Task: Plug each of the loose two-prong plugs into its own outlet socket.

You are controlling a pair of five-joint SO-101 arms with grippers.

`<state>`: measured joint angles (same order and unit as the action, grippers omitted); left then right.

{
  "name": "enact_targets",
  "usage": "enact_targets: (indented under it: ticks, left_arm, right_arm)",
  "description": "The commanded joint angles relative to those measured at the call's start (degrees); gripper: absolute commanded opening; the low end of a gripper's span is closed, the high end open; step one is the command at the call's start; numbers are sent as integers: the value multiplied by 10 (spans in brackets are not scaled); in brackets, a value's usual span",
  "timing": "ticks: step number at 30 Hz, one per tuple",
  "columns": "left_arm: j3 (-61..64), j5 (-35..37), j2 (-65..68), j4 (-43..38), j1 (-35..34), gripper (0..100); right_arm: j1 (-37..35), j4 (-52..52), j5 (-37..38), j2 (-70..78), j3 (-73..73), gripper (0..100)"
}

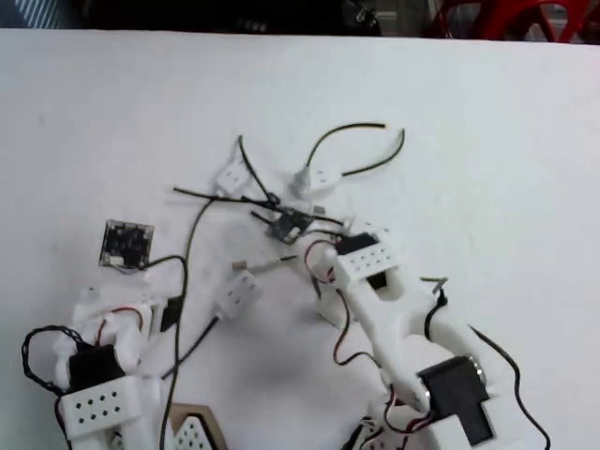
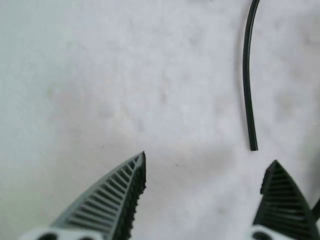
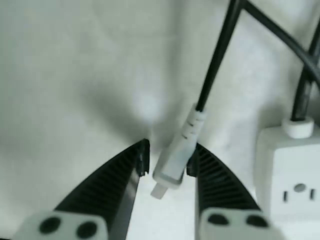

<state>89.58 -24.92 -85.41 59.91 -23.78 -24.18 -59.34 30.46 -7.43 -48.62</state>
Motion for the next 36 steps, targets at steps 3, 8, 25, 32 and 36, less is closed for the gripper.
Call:
enact_targets:
  ticks: [3,8,25,32,36]
  left_arm:
    - [-4,4,-7,-9,-4,356]
    - [-4,4,-7,-9,-4,356]
    - [-4,4,-7,-9,-4,356]
    - [-4,4,-7,-9,-4,356]
    - [-4,4,-7,-9,-4,356]
  right_arm:
    - [1,5,7,17,27,19]
    - [1,-10,3,17,47,70]
    - [2,-79,-57,22,113,91]
    - [2,-89,-57,22,110,87]
    - [2,-86,-57,22,110,19]
